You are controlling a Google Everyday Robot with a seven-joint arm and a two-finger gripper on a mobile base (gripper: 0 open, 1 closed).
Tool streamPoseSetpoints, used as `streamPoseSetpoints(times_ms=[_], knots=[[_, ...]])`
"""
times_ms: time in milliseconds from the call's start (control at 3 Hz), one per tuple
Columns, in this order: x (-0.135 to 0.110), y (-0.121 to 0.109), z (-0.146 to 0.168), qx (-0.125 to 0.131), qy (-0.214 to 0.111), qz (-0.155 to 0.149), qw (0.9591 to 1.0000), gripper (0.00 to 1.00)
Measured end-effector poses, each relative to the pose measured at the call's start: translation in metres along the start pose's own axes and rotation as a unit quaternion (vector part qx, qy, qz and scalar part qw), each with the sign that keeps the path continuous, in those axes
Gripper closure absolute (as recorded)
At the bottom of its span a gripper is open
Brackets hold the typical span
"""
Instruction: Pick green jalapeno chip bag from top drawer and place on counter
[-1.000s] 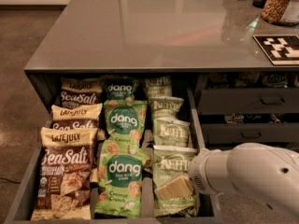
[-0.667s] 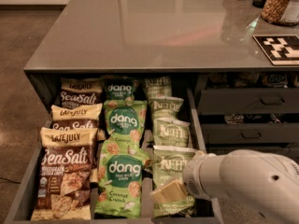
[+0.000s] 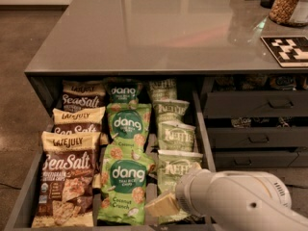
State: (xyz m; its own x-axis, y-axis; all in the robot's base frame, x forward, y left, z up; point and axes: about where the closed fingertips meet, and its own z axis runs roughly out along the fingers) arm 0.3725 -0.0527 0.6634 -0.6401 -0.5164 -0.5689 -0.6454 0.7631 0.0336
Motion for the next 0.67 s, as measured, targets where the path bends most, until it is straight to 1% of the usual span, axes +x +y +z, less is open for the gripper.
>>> streamPoseSetpoints(times_ms=[333,667], knots=[[0.0017,0.0054,0.0033,0.025,-0.009,-0.005,0.9996,0.0],[0.0024,0.0048,0.0049,0.04,-0.012,-0.007,0.9991,0.0]])
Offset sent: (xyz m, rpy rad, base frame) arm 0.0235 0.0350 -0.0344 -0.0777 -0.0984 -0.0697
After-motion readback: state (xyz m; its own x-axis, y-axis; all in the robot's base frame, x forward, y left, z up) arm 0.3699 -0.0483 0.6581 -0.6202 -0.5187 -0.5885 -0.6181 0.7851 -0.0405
